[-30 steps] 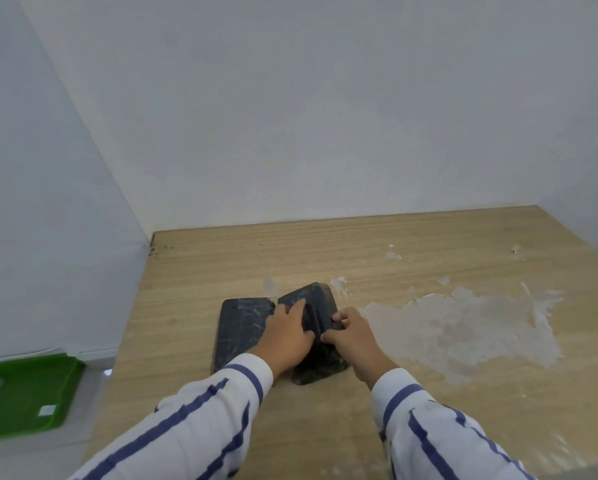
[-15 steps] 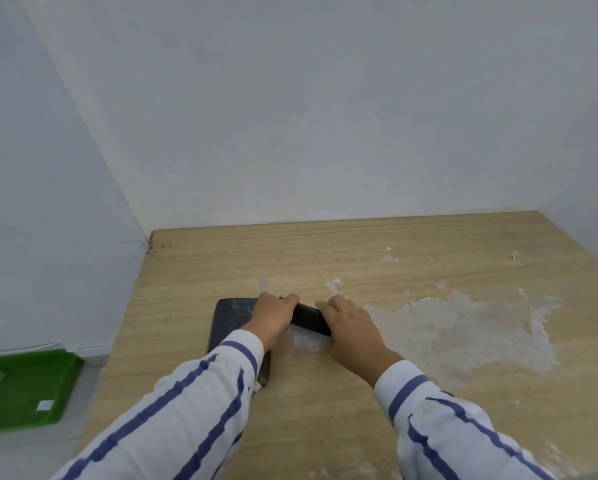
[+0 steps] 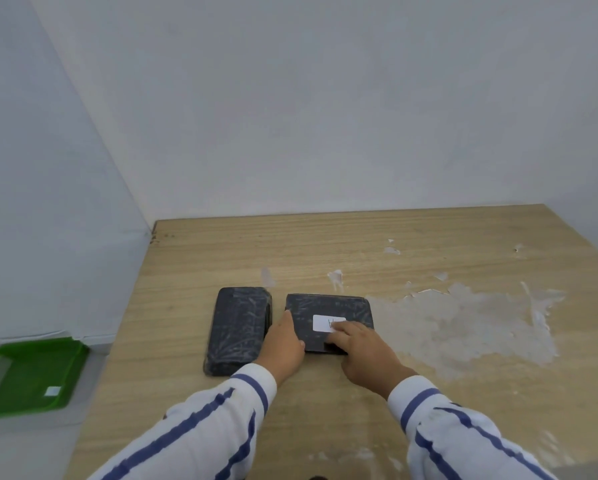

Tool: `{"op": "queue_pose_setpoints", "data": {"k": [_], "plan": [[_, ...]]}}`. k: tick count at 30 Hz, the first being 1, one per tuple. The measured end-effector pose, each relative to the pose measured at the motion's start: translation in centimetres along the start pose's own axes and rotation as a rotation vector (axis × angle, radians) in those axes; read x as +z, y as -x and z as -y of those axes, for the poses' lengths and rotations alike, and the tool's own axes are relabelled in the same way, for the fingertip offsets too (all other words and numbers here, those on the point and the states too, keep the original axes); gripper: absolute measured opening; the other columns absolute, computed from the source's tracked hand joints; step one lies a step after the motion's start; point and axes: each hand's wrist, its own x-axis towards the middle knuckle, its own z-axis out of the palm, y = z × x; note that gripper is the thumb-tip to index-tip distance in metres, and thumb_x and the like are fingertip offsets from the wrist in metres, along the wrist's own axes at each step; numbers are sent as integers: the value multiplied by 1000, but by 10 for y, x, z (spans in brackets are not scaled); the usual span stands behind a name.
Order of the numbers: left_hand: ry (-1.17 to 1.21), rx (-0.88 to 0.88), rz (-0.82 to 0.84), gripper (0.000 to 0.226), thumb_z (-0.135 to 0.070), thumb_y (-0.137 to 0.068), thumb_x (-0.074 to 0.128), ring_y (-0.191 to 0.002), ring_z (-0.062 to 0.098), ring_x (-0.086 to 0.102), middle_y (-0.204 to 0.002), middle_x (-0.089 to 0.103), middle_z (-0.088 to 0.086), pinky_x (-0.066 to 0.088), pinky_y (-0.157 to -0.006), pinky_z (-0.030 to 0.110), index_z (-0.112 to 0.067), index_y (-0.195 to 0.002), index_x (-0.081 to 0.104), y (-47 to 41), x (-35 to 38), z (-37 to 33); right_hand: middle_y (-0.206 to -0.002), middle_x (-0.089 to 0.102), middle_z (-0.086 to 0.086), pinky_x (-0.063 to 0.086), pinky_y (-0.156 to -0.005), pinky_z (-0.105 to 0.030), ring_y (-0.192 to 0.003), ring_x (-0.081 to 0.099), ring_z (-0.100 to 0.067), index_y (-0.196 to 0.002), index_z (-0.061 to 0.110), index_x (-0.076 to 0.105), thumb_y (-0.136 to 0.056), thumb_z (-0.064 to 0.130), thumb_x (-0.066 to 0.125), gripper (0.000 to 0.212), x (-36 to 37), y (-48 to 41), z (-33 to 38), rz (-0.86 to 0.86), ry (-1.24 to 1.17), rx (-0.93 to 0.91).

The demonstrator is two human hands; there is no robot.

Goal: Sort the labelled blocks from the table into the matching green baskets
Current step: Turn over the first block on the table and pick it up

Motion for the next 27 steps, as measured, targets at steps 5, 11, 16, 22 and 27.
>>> {"op": "queue_pose_setpoints", "data": {"k": [5, 11, 16, 22, 27], "plan": [[-13, 3, -3, 72, -19, -91, 53, -124, 30, 44, -140, 40, 15, 39, -100, 34, -12, -148, 10, -1, 4, 6, -148, 41, -3, 26, -110, -26, -134, 36, -20, -130, 14, 54, -83, 5, 49, 48, -14, 0, -12, -63, -193, 181], [44, -3, -17, 63, -11, -88, 52, -121, 32, 42, -138, 37, 19, 39, -98, 34, -13, -143, 22, -7, 2, -2, -155, 22, -9, 20, -115, -33, -141, 15, -26, -143, 12, 35, -91, 13, 45, 53, -10, 2, -12, 61, -154, 293], [107, -98, -145, 74, -18, -87, 56, -145, 28, 1, -155, -20, 10, 20, -113, 33, -13, -147, 13, -12, 14, -13, -132, 40, -13, 38, -98, -36, -119, 35, -31, -129, 11, 45, -89, 29, 48, 44, -5, 2, 14, 72, -81, 349], [-49, -43, -124, 74, -20, -88, 54, -144, 32, -6, -156, -3, 15, 12, -119, 42, -7, -146, 10, -22, 18, -11, -132, 45, -11, 41, -95, -39, -116, 42, -28, -128, 18, 47, -88, 25, 48, 40, -19, -19, 8, -16, -17, 327], [62, -32, -129, 75, -17, -89, 55, -145, 28, -7, -157, -14, 10, 12, -117, 37, -12, -148, 8, -22, 14, -16, -152, 24, -11, 38, -104, -44, -129, 35, -34, -145, 31, 26, -93, 25, 46, 56, -22, -36, -14, 178, -133, 333]]}}
